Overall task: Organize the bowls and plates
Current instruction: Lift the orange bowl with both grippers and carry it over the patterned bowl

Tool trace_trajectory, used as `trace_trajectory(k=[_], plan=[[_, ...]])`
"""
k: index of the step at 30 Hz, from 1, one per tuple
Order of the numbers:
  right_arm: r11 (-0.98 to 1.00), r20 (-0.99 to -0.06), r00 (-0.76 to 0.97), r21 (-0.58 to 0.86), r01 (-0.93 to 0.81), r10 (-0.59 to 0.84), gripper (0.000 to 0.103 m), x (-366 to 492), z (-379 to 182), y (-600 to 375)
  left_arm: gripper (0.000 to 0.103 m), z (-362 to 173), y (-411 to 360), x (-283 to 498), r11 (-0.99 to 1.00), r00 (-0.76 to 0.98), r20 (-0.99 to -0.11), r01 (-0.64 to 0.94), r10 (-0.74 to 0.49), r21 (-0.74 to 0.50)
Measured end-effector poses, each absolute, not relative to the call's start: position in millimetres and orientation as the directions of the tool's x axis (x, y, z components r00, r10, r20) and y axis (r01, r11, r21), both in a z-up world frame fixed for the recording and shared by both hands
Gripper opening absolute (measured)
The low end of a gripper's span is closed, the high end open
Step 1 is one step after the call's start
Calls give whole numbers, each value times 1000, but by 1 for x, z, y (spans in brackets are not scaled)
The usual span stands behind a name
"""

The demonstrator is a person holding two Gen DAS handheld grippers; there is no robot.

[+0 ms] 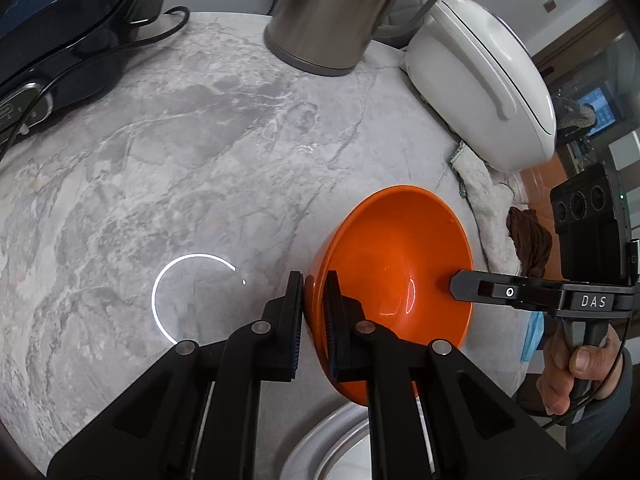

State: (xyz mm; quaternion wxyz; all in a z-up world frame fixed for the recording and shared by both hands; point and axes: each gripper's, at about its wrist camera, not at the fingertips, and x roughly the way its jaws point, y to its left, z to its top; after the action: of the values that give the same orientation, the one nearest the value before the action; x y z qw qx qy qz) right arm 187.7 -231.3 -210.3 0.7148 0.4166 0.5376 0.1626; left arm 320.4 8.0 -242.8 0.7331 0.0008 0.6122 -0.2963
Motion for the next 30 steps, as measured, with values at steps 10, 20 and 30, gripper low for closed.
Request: trace_trajectory(k=[10,20,30], plan=[[611,-623,288,779,140,728,15,202,-202,-146,9,-228,114,300,862,136,-890,348,-434,-368],[621,-618,178,782,41,766,16,200,-190,-44,9,-222,232,246,890,176,-885,243,-432,-386],[653,-652,93,757,29,752,16,167,-202,22,9,-250,289,187,906,145,-898,159,-415,-392]])
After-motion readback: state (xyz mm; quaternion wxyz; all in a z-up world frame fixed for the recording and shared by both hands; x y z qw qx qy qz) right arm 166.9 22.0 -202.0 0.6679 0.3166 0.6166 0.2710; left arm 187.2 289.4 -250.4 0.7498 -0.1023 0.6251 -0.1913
